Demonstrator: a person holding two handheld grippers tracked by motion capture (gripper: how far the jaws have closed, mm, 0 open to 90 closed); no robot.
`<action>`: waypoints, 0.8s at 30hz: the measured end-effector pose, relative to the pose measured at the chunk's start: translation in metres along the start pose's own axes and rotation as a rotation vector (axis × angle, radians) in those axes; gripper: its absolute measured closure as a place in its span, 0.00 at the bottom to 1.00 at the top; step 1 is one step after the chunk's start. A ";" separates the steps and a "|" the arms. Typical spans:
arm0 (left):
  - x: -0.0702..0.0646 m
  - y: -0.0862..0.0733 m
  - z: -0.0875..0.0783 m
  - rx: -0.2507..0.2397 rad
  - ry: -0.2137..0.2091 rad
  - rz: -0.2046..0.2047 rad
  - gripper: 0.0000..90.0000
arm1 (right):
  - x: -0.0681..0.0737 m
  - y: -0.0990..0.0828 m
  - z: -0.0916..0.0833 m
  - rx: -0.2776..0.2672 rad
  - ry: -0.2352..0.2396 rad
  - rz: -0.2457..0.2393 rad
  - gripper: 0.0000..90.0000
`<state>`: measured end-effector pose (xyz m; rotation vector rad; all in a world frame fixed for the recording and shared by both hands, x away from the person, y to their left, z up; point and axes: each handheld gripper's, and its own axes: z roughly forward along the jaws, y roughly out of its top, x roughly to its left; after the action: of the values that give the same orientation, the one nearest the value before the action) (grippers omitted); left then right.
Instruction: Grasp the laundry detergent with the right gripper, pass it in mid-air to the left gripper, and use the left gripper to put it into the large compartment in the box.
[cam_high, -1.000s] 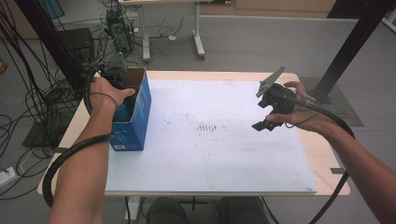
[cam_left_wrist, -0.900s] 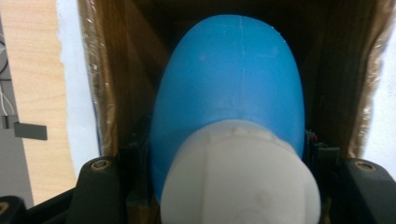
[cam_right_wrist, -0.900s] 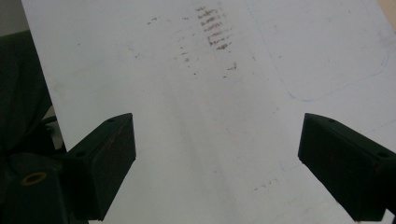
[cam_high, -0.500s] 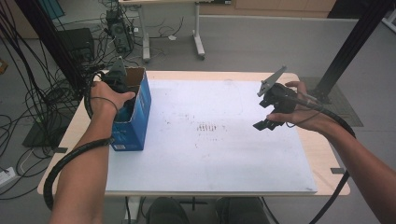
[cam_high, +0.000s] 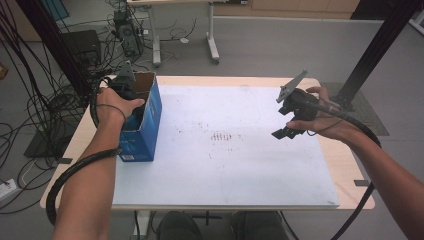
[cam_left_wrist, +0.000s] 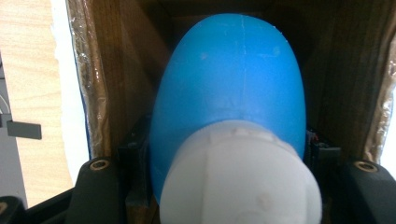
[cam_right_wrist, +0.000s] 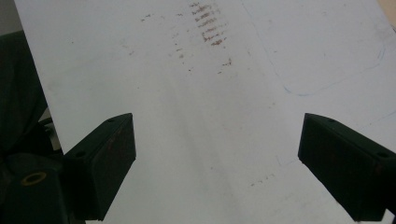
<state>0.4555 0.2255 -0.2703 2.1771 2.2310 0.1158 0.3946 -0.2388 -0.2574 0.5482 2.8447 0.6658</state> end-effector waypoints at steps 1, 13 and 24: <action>0.000 0.000 0.000 0.000 0.000 -0.001 0.41 | 0.000 0.000 0.000 0.000 -0.001 0.004 0.12; 0.000 0.000 0.000 0.001 -0.002 0.001 0.41 | -0.003 -0.003 -0.003 0.000 -0.009 0.007 0.12; 0.000 0.001 0.000 0.003 0.000 0.004 0.41 | -0.005 -0.005 -0.007 0.000 -0.017 0.009 0.12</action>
<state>0.4561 0.2250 -0.2704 2.1831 2.2290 0.1124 0.3957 -0.2473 -0.2534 0.5650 2.8281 0.6591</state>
